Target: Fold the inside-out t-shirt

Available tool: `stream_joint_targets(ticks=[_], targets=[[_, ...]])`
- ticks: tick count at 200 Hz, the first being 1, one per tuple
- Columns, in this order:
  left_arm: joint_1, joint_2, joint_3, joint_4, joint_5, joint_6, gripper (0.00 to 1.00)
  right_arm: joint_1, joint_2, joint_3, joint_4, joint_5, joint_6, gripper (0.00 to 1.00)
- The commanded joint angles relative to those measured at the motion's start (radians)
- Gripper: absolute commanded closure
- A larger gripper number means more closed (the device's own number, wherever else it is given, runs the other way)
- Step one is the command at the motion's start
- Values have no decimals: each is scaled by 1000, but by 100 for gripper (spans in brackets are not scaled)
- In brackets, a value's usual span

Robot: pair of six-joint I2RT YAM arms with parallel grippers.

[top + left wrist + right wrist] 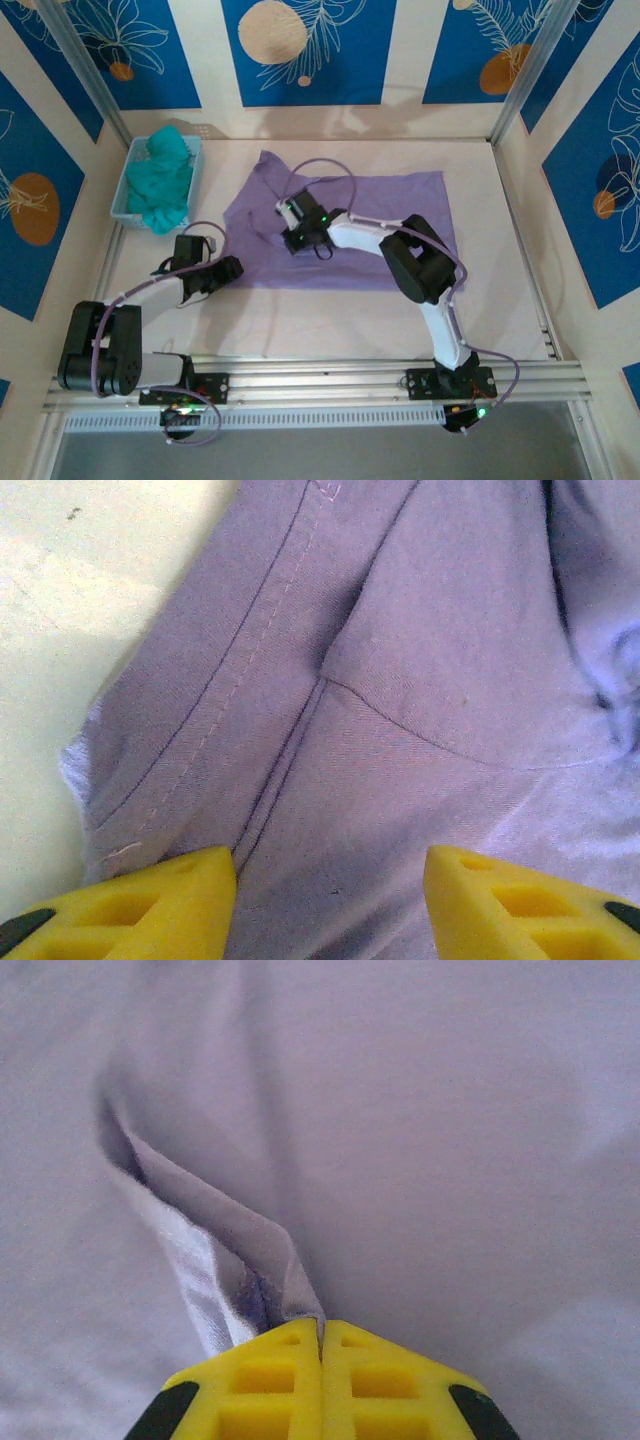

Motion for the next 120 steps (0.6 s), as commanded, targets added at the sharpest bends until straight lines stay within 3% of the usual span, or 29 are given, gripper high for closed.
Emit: stream_joint_targets(ticks=[1, 17, 59, 100, 120], targets=[[15, 19, -31, -49, -27, 12, 47, -107, 16, 96, -139, 5, 224, 89], [15, 11, -30, -54, -33, 12, 46, -151, 20, 106, -157, -41, 253, 76], [15, -38, -6, -97, -65, 28, 45, -208, -69, 68, -210, -30, 191, 62], [7, -186, 39, -127, -121, 29, 41, -270, -374, -276, -238, -30, 166, 57], [-32, -217, 57, -71, -99, 27, 39, -351, -524, -463, -253, -55, 208, 43]])
